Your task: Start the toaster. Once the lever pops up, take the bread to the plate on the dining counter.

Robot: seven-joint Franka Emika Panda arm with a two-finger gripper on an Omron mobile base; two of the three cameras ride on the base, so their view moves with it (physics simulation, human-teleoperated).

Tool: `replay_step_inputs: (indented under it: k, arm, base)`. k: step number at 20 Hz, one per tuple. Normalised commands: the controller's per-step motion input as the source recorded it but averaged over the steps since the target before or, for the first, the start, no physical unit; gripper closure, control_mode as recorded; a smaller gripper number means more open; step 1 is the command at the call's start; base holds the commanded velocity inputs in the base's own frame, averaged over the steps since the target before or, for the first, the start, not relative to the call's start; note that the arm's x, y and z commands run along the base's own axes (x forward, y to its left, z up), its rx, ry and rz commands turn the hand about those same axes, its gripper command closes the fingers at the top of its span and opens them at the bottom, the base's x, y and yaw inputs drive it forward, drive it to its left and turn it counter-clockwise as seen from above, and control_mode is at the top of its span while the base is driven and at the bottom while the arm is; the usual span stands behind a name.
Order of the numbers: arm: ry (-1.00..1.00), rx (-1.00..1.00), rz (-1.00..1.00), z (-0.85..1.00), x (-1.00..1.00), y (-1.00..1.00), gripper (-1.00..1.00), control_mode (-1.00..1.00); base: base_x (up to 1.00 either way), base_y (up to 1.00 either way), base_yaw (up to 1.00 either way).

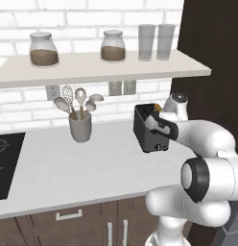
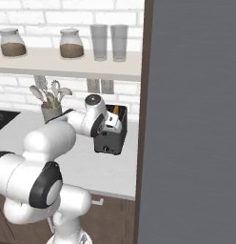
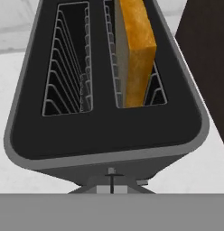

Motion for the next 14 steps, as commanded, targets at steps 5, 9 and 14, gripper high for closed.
replay_step_inputs:
  k: [5, 9, 14]
  arm:
    - [0.0, 0.0, 0.0, -0.32, 0.09, 0.0, 1.0, -1.0]
    - [0.0, 0.0, 0.0, -0.29, 0.0, 0.0, 1.0, -1.0]
    - [0.0, 0.0, 0.0, -0.41, -0.11, 0.0, 1.0, -1.0]
  base:
    - [0.0, 0.0, 0.0]
    - [0.0, 0.0, 0.0]
    - [0.0, 0.0, 0.0]
